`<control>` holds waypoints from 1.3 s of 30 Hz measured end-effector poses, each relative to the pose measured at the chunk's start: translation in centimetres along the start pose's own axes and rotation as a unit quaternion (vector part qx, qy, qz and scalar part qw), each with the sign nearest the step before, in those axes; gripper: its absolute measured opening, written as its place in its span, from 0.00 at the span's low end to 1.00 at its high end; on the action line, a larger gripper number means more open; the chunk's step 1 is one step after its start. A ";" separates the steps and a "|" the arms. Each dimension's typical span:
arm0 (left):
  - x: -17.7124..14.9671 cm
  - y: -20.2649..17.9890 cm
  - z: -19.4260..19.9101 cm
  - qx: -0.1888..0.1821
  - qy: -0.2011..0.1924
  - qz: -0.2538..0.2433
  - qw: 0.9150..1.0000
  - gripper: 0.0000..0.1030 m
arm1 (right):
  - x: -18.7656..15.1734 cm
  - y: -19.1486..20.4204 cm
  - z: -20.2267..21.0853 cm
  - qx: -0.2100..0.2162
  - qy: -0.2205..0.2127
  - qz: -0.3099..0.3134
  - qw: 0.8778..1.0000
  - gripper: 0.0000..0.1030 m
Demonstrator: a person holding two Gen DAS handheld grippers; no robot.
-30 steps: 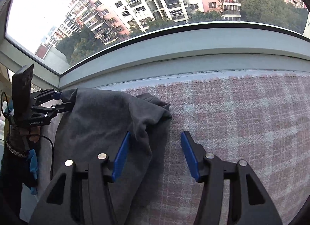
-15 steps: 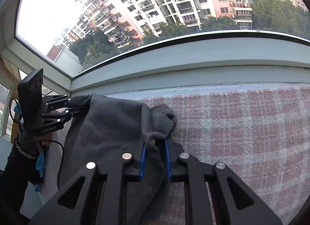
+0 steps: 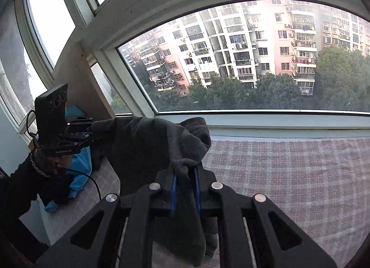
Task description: Fold clothes
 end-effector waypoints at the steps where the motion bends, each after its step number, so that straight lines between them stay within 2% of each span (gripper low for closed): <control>1: -0.8 -1.0 2.1 -0.004 -0.006 -0.008 1.000 0.14 | -0.4 1.6 1.5 0.005 -0.001 0.003 1.000 0.11; 4: -3.5 -4.1 8.1 -0.012 -0.016 -0.028 0.999 0.14 | -2.2 5.5 5.0 0.004 0.000 -0.002 1.000 0.11; 7: -6.5 -6.7 11.5 -0.026 -0.004 -0.024 0.999 0.14 | -4.8 6.9 6.9 0.007 0.013 -0.041 0.999 0.11; 10: -9.3 -8.5 12.4 -0.040 0.015 -0.015 0.999 0.14 | -6.9 7.5 8.3 0.001 0.031 -0.067 0.997 0.11; 13: -10.9 -9.1 10.9 -0.063 0.041 0.006 0.997 0.14 | -7.4 5.6 7.6 -0.014 0.050 -0.062 0.997 0.10; 15: -10.6 -8.8 9.6 -0.057 0.044 0.008 0.997 0.14 | -5.8 4.9 7.4 -0.028 0.049 -0.041 0.998 0.10; 17: -8.9 -8.4 8.9 -0.051 0.037 0.017 0.998 0.14 | -3.5 5.1 9.1 -0.049 0.031 -0.003 0.998 0.10; 19: -6.4 -8.0 9.4 -0.037 0.014 0.022 0.999 0.13 | -1.5 5.8 10.9 -0.073 0.009 0.043 0.996 0.10; 21: -4.9 -8.4 10.9 -0.032 -0.018 0.015 0.999 0.12 | -0.9 6.8 13.0 -0.093 -0.002 0.078 0.993 0.10; 23: -5.1 -10.1 12.6 -0.034 -0.043 -0.012 0.998 0.12 | -2.7 7.4 14.5 -0.093 -0.004 0.083 0.992 0.10; 25: -7.1 -12.1 13.8 -0.046 -0.051 -0.041 0.997 0.12 | -5.8 7.8 15.6 -0.087 0.001 0.076 0.993 0.10; 27: -10.7 -14.1 14.0 -0.060 -0.045 -0.060 0.995 0.12 | -11.5 8.6 16.2 -0.093 0.035 0.064 0.993 0.11; 29: -15.8 -16.3 12.8 -0.095 -0.009 -0.052 0.994 0.15 | -18.1 9.2 16.1 -0.127 0.095 0.047 0.986 0.16; 30: -18.6 -17.5 11.4 -0.108 0.024 -0.054 0.992 0.20 | -21.2 9.2 15.7 -0.140 0.136 0.032 0.980 0.16; 31: -21.4 -18.8 10.1 -0.120 0.058 -0.055 0.989 0.20 | -24.0 8.9 15.2 -0.153 0.174 0.010 0.973 0.16; 32: -24.2 -20.0 8.8 -0.133 0.092 -0.057 0.985 0.21 | -25.9 8.7 14.8 -0.158 0.194 -0.012 0.968 0.16; 34: -28.5 -21.7 6.2 -0.134 0.145 -0.061 0.978 0.23 | -28.0 8.3 15.2 -0.151 0.196 -0.032 0.968 0.16; 35: -29.6 -21.9 5.3 -0.133 0.157 -0.049 0.977 0.21 | -28.6 8.1 15.4 -0.154 0.202 -0.031 0.967 0.16; 37: -30.6 -21.6 4.4 -0.133 0.173 -0.016 0.976 0.21 | -28.5 7.9 15.7 -0.169 0.223 -0.010 0.960 0.16; 39: -30.7 -20.9 4.6 -0.123 0.182 0.001 0.976 0.21 | -27.9 7.2 16.8 -0.164 0.225 -0.014 0.960 0.16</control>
Point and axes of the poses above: each gripper's, at about its wrist camera, not at the fingertips, and z roughly against the way its jaws point, y to its left, x to its top, the point moved 4 cm from there along -z, roughly the way its jaws point, and after that the axes turned 15 degrees about z, right-handed, at the moved point
